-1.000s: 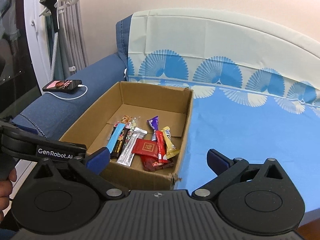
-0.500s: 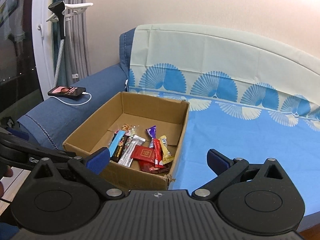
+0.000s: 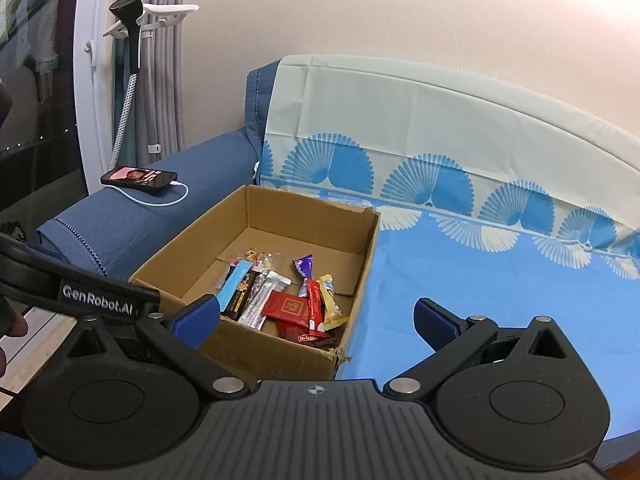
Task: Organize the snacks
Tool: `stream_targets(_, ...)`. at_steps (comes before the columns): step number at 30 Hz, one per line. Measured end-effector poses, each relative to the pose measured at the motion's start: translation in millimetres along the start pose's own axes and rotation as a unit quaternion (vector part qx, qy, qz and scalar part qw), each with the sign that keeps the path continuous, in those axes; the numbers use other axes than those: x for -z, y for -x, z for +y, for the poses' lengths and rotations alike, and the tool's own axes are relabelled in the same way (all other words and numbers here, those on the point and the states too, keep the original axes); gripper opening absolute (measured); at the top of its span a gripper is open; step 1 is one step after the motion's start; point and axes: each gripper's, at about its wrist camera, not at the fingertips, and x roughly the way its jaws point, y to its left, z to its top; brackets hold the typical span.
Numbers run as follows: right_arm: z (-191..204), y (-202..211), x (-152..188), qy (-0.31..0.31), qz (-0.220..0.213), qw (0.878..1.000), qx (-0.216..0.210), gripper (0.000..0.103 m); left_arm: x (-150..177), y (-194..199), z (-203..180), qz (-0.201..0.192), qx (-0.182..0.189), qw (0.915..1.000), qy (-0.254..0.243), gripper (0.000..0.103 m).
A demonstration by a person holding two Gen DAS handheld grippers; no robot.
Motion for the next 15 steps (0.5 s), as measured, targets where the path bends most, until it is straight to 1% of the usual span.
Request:
stream_targets(2, 0.3, 0.5, 0.4, 0.001, 0.0, 1.0, 0.001, 0.103, 1.2, 0.7, 1.3, -0.009, -0.013, 0.9998, 0.009, 0.103)
stream_targets(7, 1.2, 0.8, 0.5, 0.001, 0.0, 1.0, 0.003, 0.103, 4.6, -2.2, -3.1, -0.005, -0.025, 0.9996, -0.015, 0.103)
stream_targets(11, 1.8, 1.0, 0.4, 0.001, 0.0, 1.0, 0.003, 0.103, 5.7, -0.9, -4.5, -0.014, -0.036, 0.9989, -0.025, 0.103)
stream_targets(15, 1.3, 0.9, 0.4, 0.001, 0.001, 1.0, 0.003, 0.103, 4.5, -3.6, -2.0, 0.006, -0.023, 0.9994, -0.025, 0.103)
